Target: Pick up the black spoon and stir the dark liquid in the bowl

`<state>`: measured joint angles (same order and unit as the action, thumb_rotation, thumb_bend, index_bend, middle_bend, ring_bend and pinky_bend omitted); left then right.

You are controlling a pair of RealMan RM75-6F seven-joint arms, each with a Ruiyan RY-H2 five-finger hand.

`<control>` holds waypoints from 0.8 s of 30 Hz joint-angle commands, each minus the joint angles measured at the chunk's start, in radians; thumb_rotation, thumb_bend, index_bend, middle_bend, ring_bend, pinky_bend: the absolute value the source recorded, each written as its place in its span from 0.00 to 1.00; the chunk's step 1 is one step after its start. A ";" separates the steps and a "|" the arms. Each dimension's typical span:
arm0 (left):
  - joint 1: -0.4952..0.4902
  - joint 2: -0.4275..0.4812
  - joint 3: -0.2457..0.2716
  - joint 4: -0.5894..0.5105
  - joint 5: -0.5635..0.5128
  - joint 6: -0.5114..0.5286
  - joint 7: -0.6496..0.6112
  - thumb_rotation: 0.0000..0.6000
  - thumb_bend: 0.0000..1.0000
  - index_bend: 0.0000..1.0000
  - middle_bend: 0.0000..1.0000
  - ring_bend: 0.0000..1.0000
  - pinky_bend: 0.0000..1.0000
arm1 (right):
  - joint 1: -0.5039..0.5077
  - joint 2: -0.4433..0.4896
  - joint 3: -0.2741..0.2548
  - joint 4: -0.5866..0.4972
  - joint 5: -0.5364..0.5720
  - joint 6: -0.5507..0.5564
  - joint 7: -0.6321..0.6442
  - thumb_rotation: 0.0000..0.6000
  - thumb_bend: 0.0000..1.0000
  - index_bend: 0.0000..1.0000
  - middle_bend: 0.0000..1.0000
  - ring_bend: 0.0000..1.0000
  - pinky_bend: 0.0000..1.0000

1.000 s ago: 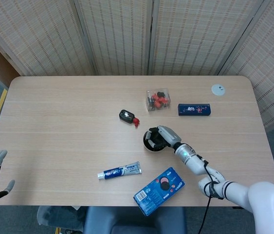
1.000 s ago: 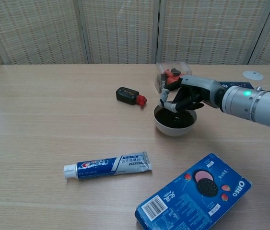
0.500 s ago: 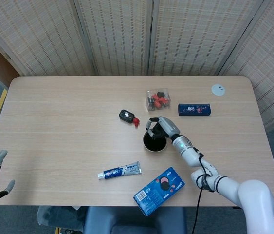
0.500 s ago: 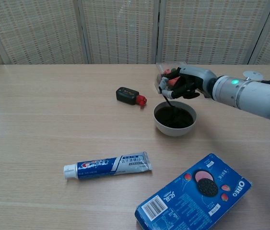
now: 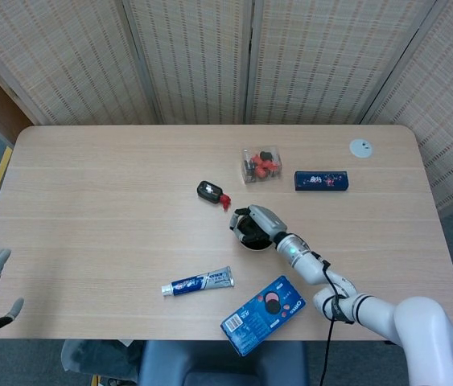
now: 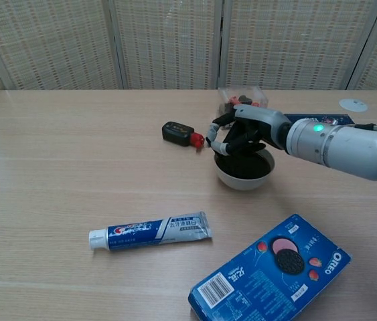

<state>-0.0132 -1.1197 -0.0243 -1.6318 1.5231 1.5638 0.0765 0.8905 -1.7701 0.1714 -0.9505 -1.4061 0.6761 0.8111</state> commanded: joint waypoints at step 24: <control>-0.013 0.001 -0.003 -0.013 0.012 -0.011 0.019 1.00 0.26 0.00 0.00 0.00 0.00 | -0.090 0.166 -0.042 -0.182 -0.008 0.101 -0.111 1.00 0.06 0.19 1.00 1.00 1.00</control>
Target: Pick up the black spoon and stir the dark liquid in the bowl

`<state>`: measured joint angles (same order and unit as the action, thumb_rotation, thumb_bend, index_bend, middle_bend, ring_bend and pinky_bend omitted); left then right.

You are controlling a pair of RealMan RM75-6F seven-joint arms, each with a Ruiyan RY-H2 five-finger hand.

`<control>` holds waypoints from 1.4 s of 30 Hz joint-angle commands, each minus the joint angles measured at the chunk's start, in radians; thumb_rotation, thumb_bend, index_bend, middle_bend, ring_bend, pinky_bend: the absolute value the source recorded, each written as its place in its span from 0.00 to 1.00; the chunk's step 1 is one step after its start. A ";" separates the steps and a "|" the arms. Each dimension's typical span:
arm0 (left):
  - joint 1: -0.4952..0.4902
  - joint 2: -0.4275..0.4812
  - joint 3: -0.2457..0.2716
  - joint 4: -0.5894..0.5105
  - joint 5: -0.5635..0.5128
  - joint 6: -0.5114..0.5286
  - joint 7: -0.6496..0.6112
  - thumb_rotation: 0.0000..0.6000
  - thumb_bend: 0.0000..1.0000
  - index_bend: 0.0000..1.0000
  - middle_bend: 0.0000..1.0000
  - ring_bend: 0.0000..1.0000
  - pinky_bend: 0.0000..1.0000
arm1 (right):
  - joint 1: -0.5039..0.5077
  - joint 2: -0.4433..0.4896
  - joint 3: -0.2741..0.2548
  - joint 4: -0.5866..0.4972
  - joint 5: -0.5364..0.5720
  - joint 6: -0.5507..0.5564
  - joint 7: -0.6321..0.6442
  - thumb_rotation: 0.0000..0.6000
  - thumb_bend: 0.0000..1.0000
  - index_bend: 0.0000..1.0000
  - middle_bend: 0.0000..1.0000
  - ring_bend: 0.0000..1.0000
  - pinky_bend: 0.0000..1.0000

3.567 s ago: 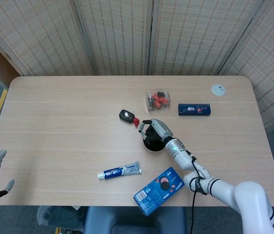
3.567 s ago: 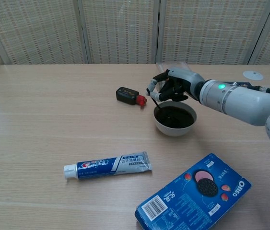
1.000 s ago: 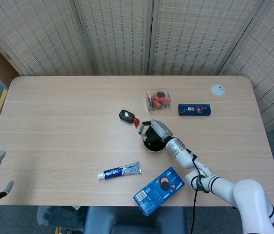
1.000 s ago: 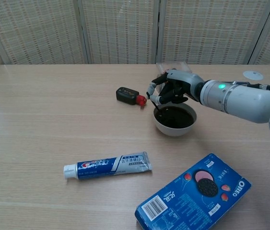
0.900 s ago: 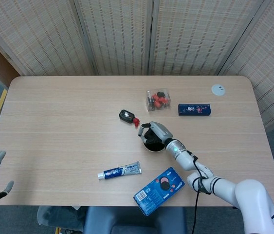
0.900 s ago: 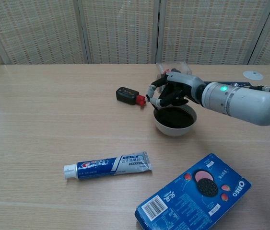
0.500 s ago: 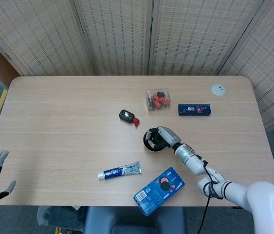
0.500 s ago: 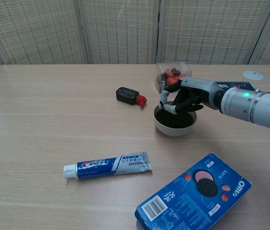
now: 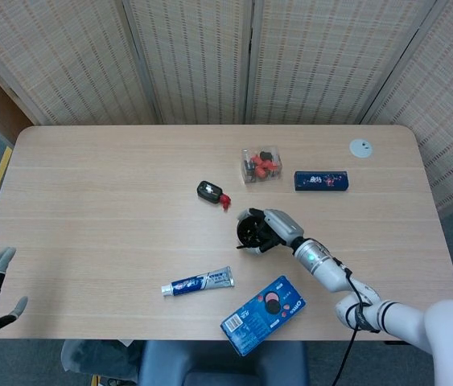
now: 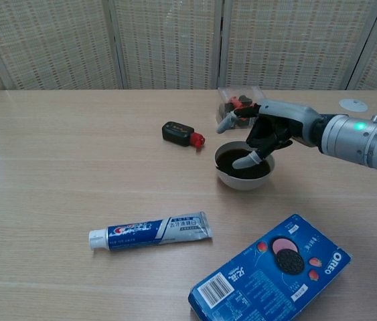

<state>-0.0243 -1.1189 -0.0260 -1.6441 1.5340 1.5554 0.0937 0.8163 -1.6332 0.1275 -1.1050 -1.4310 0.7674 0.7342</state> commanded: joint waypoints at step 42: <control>-0.080 -0.042 -0.035 -0.015 -0.014 -0.063 0.040 1.00 0.26 0.00 0.00 0.00 0.00 | -0.698 0.539 -0.150 -0.582 0.040 0.828 -0.830 1.00 0.29 0.35 0.44 0.33 0.45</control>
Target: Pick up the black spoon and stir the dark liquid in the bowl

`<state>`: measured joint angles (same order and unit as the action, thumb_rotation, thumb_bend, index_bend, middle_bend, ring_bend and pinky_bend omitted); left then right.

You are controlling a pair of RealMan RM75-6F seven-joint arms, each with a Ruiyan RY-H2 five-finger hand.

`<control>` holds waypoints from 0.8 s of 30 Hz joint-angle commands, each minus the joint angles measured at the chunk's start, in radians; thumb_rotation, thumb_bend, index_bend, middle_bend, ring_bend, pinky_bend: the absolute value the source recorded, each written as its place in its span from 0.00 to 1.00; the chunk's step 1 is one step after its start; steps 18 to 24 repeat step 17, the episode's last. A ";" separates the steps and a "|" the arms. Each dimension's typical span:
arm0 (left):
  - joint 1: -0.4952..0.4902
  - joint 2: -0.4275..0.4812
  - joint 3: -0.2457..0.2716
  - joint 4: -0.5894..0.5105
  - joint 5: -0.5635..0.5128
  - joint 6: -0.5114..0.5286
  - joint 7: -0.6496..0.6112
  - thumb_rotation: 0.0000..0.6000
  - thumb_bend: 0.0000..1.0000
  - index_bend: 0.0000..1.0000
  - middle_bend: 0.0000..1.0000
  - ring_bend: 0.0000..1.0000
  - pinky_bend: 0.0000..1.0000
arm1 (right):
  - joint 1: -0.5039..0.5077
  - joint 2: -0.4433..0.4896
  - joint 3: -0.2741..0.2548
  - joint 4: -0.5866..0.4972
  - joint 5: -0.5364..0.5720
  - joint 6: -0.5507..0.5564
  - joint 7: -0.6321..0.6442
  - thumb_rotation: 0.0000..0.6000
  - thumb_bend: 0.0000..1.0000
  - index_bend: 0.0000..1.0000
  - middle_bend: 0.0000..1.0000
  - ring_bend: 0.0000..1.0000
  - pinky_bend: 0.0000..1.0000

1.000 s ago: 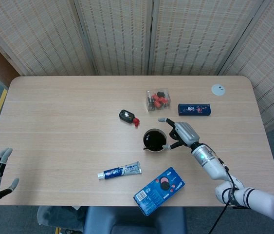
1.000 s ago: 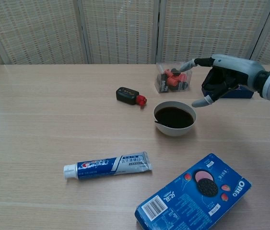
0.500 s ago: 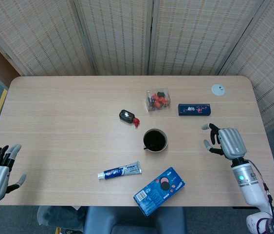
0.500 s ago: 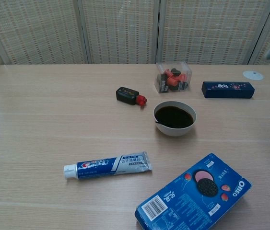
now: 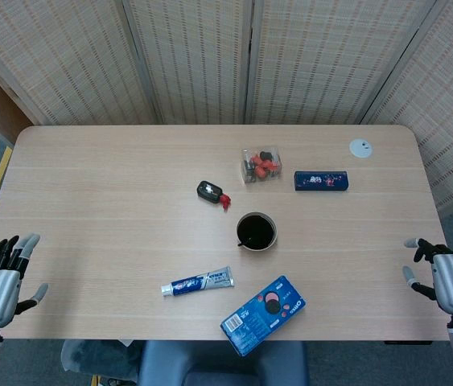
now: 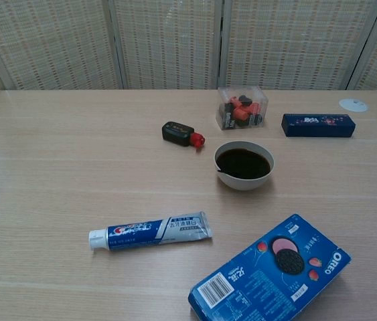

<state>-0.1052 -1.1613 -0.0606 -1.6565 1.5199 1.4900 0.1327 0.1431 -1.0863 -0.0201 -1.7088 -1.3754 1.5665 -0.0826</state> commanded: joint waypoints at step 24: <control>0.004 0.010 0.010 -0.021 0.007 0.012 0.018 1.00 0.26 0.00 0.00 0.00 0.00 | -0.099 -0.003 0.020 0.036 -0.046 0.056 -0.023 1.00 0.29 0.32 0.37 0.23 0.28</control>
